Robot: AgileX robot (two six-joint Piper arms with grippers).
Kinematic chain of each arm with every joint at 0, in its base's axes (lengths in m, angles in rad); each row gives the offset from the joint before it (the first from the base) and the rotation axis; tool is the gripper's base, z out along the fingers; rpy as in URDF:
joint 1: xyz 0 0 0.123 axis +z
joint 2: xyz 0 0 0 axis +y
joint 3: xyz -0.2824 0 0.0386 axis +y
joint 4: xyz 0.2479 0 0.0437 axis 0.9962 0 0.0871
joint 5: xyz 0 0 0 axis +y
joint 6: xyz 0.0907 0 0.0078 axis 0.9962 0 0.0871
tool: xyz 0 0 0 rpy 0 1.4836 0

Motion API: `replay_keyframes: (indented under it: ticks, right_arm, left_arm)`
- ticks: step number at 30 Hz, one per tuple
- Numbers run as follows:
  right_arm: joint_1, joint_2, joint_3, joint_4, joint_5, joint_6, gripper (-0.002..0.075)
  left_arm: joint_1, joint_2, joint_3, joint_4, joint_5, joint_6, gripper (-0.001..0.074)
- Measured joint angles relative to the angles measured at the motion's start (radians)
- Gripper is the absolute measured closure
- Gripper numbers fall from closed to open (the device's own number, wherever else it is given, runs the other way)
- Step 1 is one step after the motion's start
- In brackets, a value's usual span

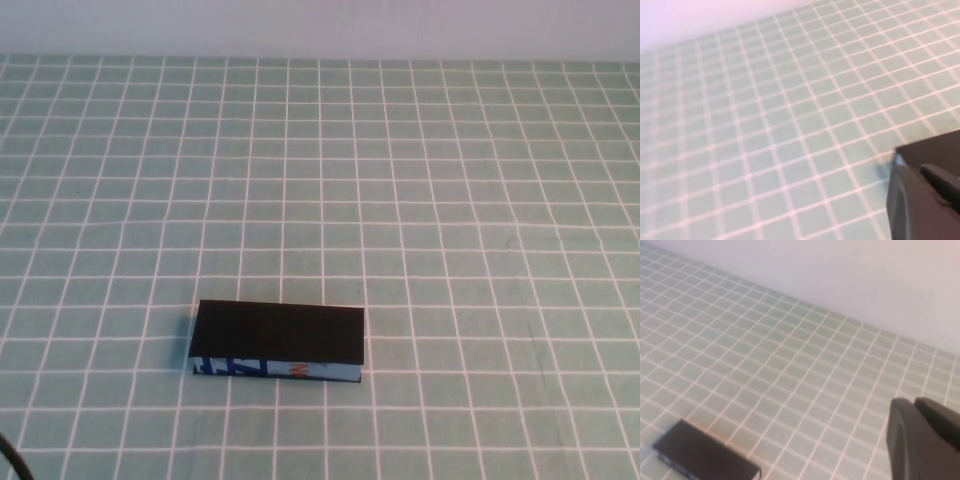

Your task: Return glasses to glasses case

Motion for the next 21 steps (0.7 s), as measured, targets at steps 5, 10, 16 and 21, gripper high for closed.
replay_keyframes:
  ticks: [5,10,16,21]
  right_arm:
    - [0.000,-0.370,0.417,0.005,-0.189,0.001,0.0737]
    - [0.000,-0.680,0.702,0.015,-0.263,0.006,0.0737]
    - [0.000,-0.741,0.779,0.015,-0.206,0.006,0.0737]
    - [0.000,-0.739,0.781,0.015,-0.220,0.006,0.0737]
  left_arm:
    - [0.000,-0.093,0.164,-0.072,-0.108,-0.048,0.0735]
    - [0.000,-0.119,0.251,-0.106,-0.221,-0.059,0.0735]
    - [0.000,-0.119,0.255,-0.112,-0.364,-0.061,0.0735]
    - [0.000,-0.119,0.255,-0.112,-0.398,-0.061,0.0735]
